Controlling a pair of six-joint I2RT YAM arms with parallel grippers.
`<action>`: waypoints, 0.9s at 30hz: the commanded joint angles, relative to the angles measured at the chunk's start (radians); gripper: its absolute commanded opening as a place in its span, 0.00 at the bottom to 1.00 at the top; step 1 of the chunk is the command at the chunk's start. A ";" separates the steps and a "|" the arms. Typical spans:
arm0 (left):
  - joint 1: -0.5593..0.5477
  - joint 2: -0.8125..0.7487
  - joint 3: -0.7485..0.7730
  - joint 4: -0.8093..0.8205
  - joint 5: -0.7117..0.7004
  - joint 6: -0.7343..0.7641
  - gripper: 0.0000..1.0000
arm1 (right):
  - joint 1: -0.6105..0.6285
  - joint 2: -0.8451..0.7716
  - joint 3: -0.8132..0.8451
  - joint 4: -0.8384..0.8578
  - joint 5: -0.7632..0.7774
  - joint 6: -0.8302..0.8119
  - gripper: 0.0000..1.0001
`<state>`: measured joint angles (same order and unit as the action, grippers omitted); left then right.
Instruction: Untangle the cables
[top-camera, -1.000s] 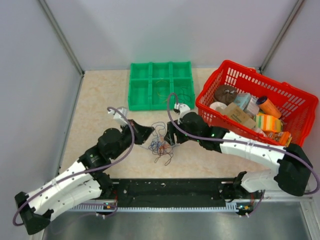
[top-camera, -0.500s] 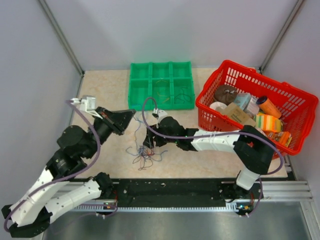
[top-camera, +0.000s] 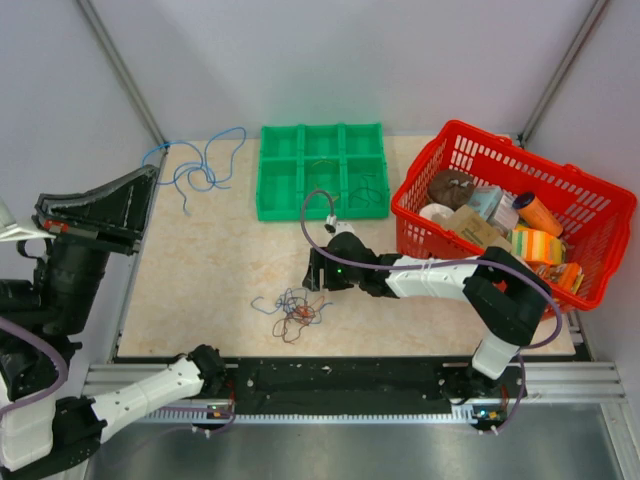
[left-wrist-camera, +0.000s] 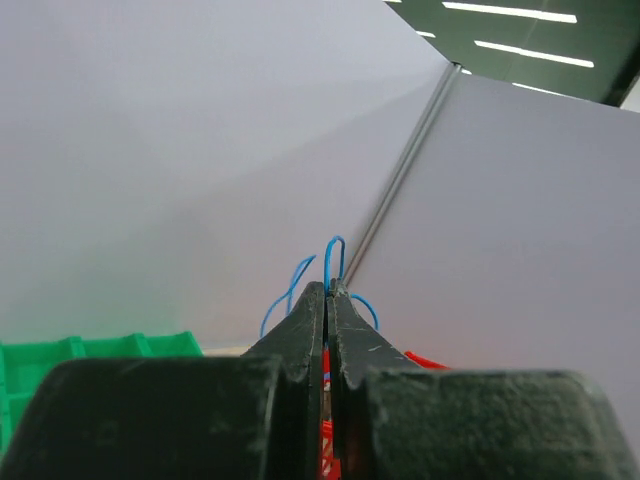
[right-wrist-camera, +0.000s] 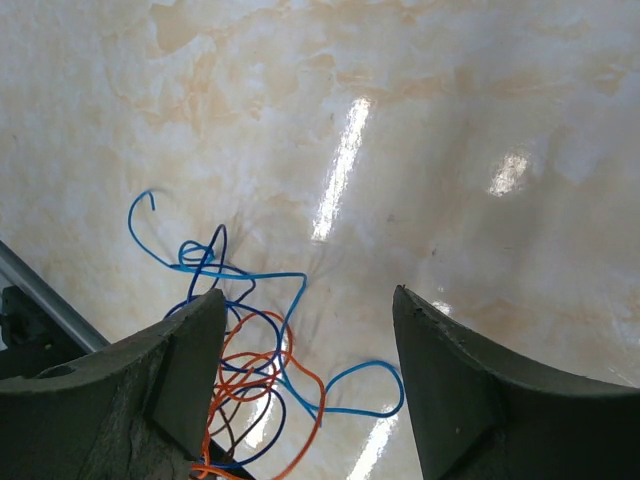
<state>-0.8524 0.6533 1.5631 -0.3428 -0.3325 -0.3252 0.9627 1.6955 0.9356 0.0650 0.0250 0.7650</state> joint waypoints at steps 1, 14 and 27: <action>0.001 0.104 0.018 -0.007 -0.068 0.083 0.00 | -0.002 -0.063 0.003 0.009 -0.020 -0.038 0.67; 0.281 0.275 -0.296 0.042 -0.084 -0.014 0.00 | 0.108 -0.353 -0.240 0.107 -0.066 -0.173 0.67; 0.524 0.560 -0.328 0.209 0.207 -0.186 0.00 | 0.108 -0.597 -0.258 -0.028 0.019 -0.242 0.68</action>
<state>-0.3866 1.1370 1.2335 -0.2554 -0.2470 -0.4305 1.0641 1.1912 0.6613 0.0566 -0.0055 0.5682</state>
